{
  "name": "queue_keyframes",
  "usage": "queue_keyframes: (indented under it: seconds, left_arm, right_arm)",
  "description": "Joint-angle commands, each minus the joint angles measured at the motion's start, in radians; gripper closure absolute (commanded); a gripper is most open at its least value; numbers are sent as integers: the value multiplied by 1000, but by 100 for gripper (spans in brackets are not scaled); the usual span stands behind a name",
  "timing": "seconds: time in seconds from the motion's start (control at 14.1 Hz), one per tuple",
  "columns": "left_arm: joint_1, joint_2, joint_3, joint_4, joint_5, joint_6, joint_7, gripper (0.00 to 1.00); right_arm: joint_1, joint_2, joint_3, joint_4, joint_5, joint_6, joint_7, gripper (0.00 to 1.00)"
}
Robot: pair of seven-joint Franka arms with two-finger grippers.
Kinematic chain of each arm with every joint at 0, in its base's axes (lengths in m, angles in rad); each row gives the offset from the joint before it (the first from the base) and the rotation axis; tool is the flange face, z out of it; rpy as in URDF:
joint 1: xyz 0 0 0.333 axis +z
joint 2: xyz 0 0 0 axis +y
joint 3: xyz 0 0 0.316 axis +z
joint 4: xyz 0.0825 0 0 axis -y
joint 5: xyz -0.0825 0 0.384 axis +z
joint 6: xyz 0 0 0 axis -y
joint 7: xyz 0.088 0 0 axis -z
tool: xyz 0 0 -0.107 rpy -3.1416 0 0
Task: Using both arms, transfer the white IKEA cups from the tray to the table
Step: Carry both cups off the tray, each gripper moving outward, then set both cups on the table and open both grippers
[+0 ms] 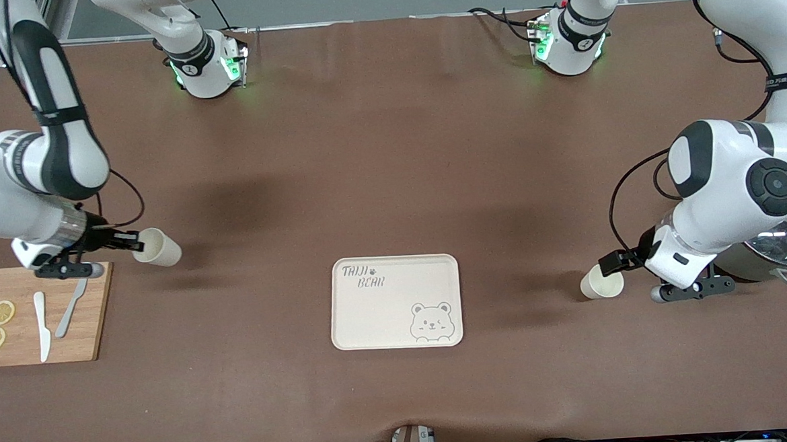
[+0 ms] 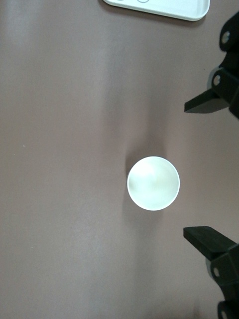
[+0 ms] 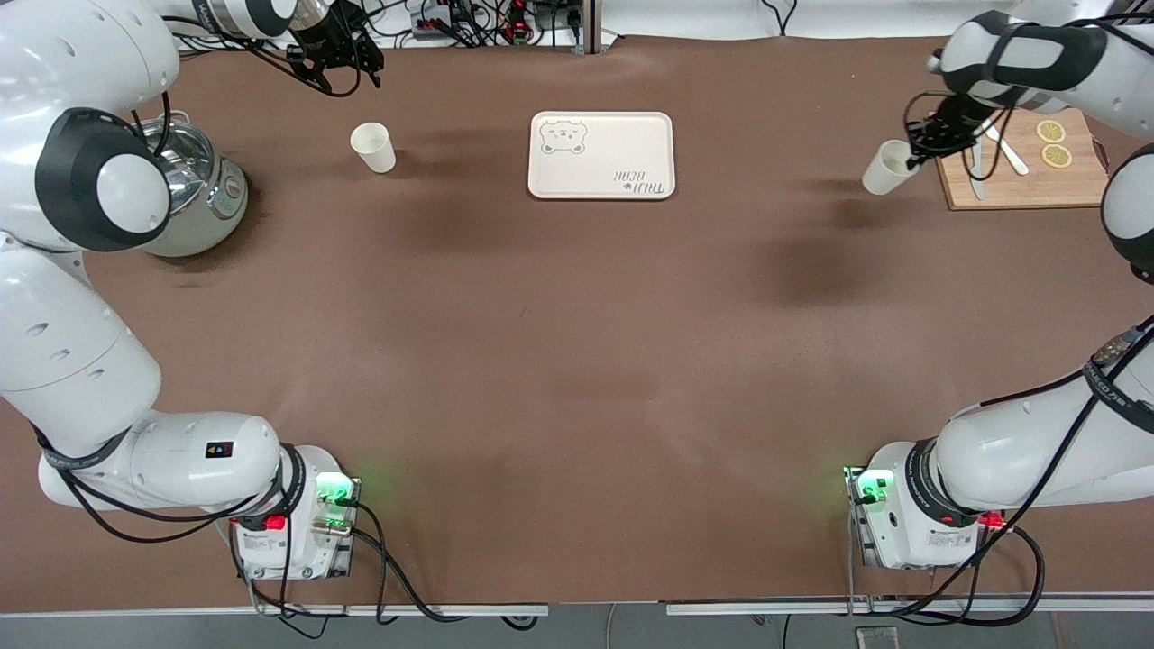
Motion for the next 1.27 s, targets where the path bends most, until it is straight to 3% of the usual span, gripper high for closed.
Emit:
queue_keyframes:
  seconds: [0.0, 0.35, 0.78, 0.85, 0.92, 1.06, 1.2]
  left_arm:
    - [4, -29, -5, 6, -1, -19, -5, 0]
    - [9, -102, -3, 18, 0, -72, 7, 0]
    - [9, -122, -1, 113, 10, -172, 4, 0]
    - [10, -137, 0, 116, 10, -189, 4, 0]
    - [10, -162, 3, 115, 10, -203, 4, 0]
    - [13, -203, 11, 116, 13, -238, 4, 0]
    - [58, -245, 8, 116, 14, -284, 5, 0]
  right_arm:
    - [-44, 7, 22, -24, -25, 36, -26, 100]
    - [-52, 77, 23, -94, -27, 199, -27, 100]
    - [-55, 93, 25, -108, -25, 196, -26, 100]
    - [-55, 96, 25, -108, -27, 196, -26, 49]
    - [-55, 95, 25, -107, -25, 193, -26, 23]
    - [-57, 93, 25, -84, -25, 158, -24, 0]
    - [-74, 95, 25, -24, -25, 78, -26, 0]
